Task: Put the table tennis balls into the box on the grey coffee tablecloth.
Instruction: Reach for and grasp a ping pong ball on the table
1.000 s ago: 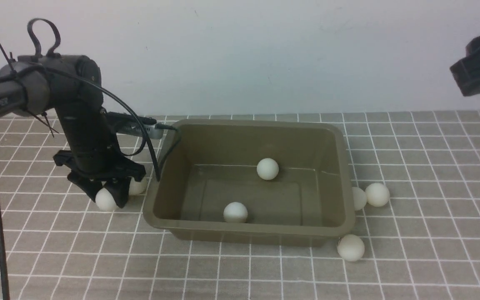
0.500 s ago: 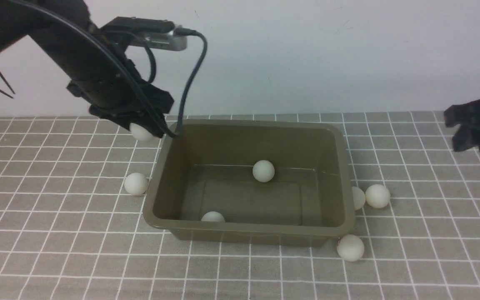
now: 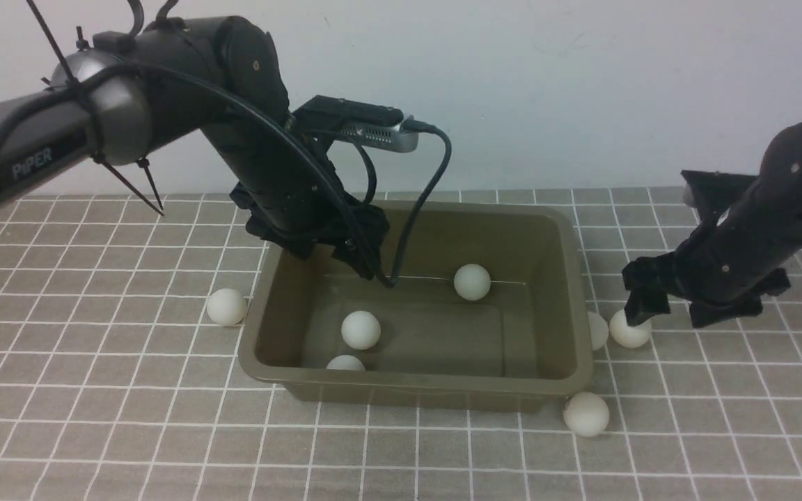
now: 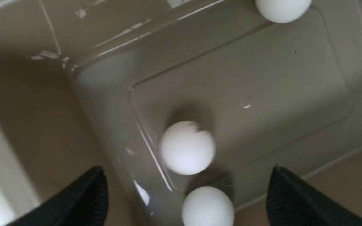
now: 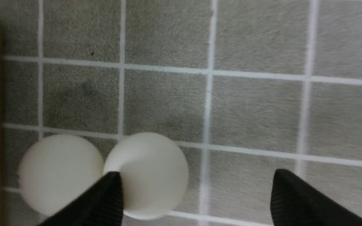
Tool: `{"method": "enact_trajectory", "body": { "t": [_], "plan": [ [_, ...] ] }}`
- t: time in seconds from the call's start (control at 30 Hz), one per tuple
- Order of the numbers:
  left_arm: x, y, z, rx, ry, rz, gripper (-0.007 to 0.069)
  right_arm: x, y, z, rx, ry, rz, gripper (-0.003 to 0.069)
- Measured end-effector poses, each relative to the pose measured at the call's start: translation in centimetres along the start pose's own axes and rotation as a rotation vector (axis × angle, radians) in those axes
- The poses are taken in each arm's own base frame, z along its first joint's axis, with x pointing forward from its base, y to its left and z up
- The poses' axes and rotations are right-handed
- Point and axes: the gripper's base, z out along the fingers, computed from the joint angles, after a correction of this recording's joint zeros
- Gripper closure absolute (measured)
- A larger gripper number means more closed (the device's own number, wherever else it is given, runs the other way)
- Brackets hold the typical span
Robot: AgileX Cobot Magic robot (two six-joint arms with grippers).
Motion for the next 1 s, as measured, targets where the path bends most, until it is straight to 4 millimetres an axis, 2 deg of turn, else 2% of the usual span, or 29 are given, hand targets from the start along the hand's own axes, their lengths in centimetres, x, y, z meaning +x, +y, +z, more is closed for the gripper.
{"method": "enact_trajectory", "body": {
  "t": [0.07, 0.13, 0.17, 0.23, 0.27, 0.3, 0.33, 0.4, 0.43, 0.47, 0.57, 0.7, 0.77, 0.8, 0.87, 0.93, 1.0],
  "plan": [
    [0.0, 0.5, -1.0, -0.027, -0.019, -0.004, 0.0064, 0.0, 0.2, 0.6, -0.010, -0.002, 0.010, 0.0096],
    [0.0, 1.3, -2.5, -0.068, -0.047, -0.007, 0.0150, 0.0, 0.2, 1.3, -0.014, 0.004, 0.005, 0.0096],
    [0.1, 1.7, -3.2, -0.089, -0.058, -0.008, 0.0213, 0.1, 0.1, 1.7, -0.015, 0.009, 0.003, 0.0096],
    [0.3, 2.7, -5.4, -0.138, -0.089, -0.010, 0.0396, 0.2, 0.0, 2.5, -0.013, 0.027, -0.005, 0.0119],
    [0.4, 2.9, -5.8, -0.143, -0.095, -0.013, 0.0429, 0.2, 0.0, 2.5, -0.013, 0.027, -0.005, 0.0125],
    [0.6, 3.2, -6.5, -0.155, -0.100, -0.019, 0.0505, 0.1, 0.0, 2.5, -0.009, 0.024, -0.011, 0.0166],
    [0.8, 3.6, -7.1, -0.167, -0.100, -0.026, 0.0548, -0.1, 0.0, 2.4, -0.004, 0.024, -0.020, 0.0228],
    [1.3, 4.5, -8.8, -0.189, -0.114, -0.049, 0.0607, -0.5, -0.2, 2.2, 0.018, 0.025, -0.054, 0.0424],
    [1.5, 4.9, -9.5, -0.197, -0.122, -0.061, 0.0618, -0.8, -0.3, 1.9, 0.029, 0.026, -0.069, 0.0517],
    [1.8, 5.4, -10.2, -0.208, -0.128, -0.073, 0.0624, -1.2, -0.4, 1.6, 0.036, 0.030, -0.076, 0.0580],
    [2.4, 6.6, -11.7, -0.229, -0.139, -0.112, 0.0629, -1.8, -0.7, 0.5, 0.042, 0.073, -0.083, 0.0654],
    [2.8, 7.4, -12.4, -0.242, -0.148, -0.136, 0.0629, -2.4, -0.6, -0.9, 0.038, 0.087, -0.108, 0.0671],
    [3.0, 7.6, -12.6, -0.243, -0.132, -0.149, 0.0629, -3.2, -0.7, -2.9, 0.037, -0.008, -0.097, 0.0671],
    [3.1, 7.6, -12.5, -0.241, -0.124, -0.150, 0.0629, -4.1, -0.9, -4.8, 0.034, -0.109, -0.073, 0.0672],
    [3.2, 7.5, -12.5, -0.240, -0.114, -0.151, 0.0629, -5.6, -1.5, -6.7, 0.034, -0.209, -0.049, 0.0666],
    [3.2, 7.5, -12.5, -0.238, -0.111, -0.152, 0.0629, -6.8, -2.5, -7.9, 0.030, -0.265, -0.021, 0.0646],
    [3.2, 7.5, -12.5, -0.237, -0.111, -0.153, 0.0629, -8.4, -4.1, -7.8, 0.027, -0.282, -0.001, 0.0581]
  ]
}}
